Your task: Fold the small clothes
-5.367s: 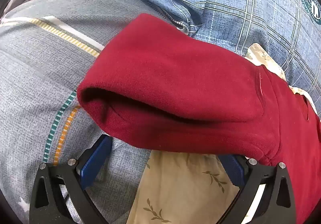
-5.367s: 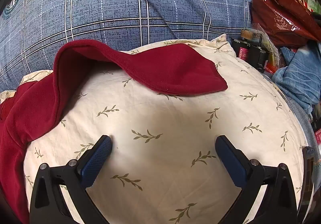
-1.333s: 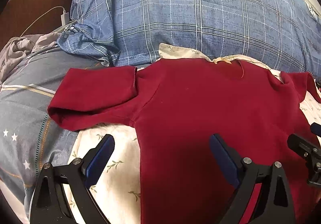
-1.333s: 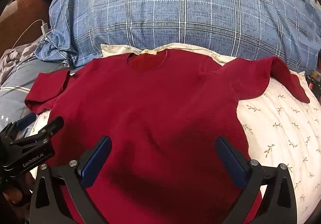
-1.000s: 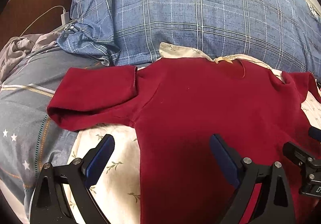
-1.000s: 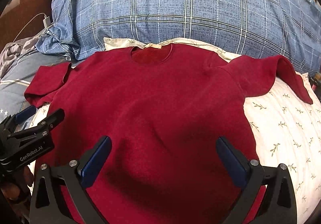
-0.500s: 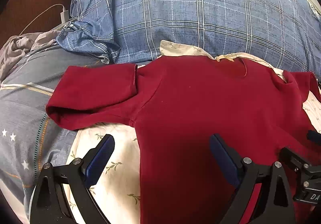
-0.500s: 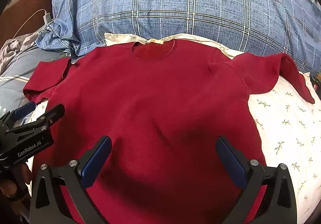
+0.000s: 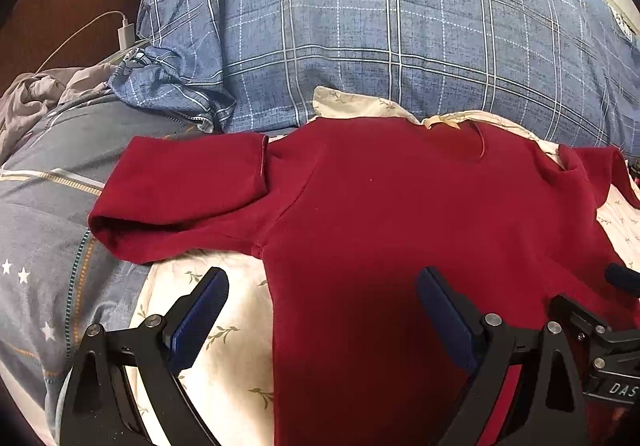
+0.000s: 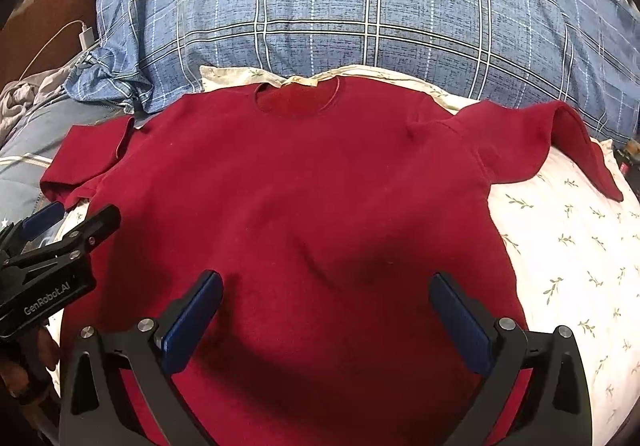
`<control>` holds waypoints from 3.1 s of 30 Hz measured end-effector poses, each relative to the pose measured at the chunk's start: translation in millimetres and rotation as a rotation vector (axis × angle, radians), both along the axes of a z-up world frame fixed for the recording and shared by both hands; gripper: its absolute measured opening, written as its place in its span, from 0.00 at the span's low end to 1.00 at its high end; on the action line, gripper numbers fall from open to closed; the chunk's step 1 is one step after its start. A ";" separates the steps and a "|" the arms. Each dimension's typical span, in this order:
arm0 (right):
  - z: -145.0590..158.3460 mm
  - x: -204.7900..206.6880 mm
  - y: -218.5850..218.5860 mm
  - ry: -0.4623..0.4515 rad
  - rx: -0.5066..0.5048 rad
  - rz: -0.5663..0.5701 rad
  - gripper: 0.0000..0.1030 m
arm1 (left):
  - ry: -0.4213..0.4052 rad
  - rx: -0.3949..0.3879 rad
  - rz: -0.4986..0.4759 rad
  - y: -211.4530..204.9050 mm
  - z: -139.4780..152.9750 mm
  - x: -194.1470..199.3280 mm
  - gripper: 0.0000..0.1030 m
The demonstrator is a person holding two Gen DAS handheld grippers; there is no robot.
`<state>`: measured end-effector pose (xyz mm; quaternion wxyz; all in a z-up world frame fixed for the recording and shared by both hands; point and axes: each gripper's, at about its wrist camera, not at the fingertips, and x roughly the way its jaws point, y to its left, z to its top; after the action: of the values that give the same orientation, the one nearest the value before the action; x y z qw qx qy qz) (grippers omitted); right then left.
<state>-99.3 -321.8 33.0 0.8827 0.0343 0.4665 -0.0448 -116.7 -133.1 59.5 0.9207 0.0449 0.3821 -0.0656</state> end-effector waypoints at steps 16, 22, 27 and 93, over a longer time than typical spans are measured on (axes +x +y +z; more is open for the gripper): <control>-2.6 1.2 3.6 0.012 -0.007 0.009 1.00 | 0.013 -0.003 0.006 0.3 1.4 1.8 0.93; -4.3 1.9 2.4 0.019 -0.002 0.010 1.00 | 0.017 0.000 0.011 -0.5 1.0 3.6 0.93; -4.1 2.2 3.4 0.020 -0.004 0.016 1.00 | 0.018 0.001 0.010 -0.4 1.0 3.7 0.93; 1.6 73.1 98.6 -0.026 0.152 0.327 0.69 | 0.057 -0.070 0.300 87.0 3.7 31.6 0.93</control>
<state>-26.2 -223.2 34.6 0.8792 0.0252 0.4562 0.1351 -85.2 -46.1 63.2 0.9100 -0.0469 0.4078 0.0582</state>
